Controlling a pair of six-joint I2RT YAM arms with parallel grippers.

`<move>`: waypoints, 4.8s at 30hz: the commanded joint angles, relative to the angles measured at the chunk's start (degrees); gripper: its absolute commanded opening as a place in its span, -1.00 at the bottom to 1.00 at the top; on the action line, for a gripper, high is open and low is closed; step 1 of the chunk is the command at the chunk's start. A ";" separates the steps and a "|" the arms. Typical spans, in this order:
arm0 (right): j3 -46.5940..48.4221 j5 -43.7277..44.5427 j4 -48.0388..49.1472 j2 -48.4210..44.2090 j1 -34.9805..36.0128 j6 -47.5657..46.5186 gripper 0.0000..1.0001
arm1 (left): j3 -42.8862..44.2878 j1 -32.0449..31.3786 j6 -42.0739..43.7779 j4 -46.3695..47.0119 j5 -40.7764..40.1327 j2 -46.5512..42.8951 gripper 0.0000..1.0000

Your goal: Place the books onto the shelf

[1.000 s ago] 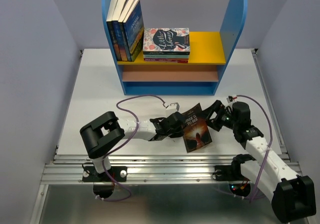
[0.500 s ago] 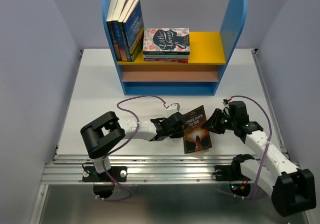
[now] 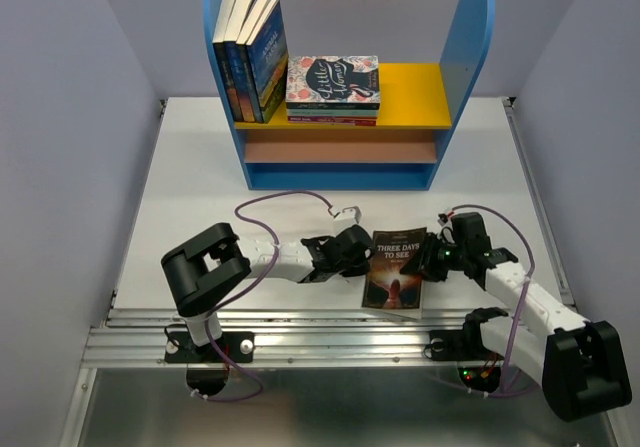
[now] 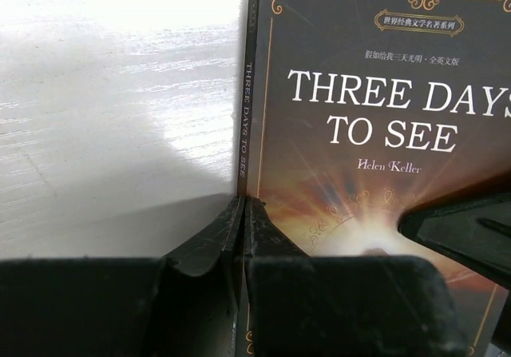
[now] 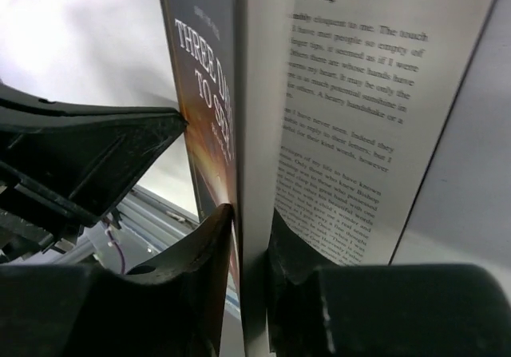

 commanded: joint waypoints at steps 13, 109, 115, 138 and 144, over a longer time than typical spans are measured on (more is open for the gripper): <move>11.80 -0.96 5.37 -11.21 0.94 -3.82 -0.99 | 1.14 -1.03 3.26 -8.89 -8.62 -22.73 0.87; 40.47 -4.22 -10.98 -12.27 0.94 -21.85 1.00 | 47.54 4.30 85.97 15.36 -32.37 -30.06 -1.00; 41.43 -2.73 -13.00 -11.48 0.94 -22.90 1.00 | 59.24 18.28 82.63 9.38 -21.56 -20.39 -1.00; 39.15 -2.63 -12.21 -10.42 0.94 -21.85 1.00 | 60.93 32.54 78.07 3.58 -15.56 -10.27 -1.00; 39.15 -3.42 -11.68 -9.45 0.94 -21.76 1.00 | 54.60 32.54 75.34 4.80 -16.36 -11.41 -1.00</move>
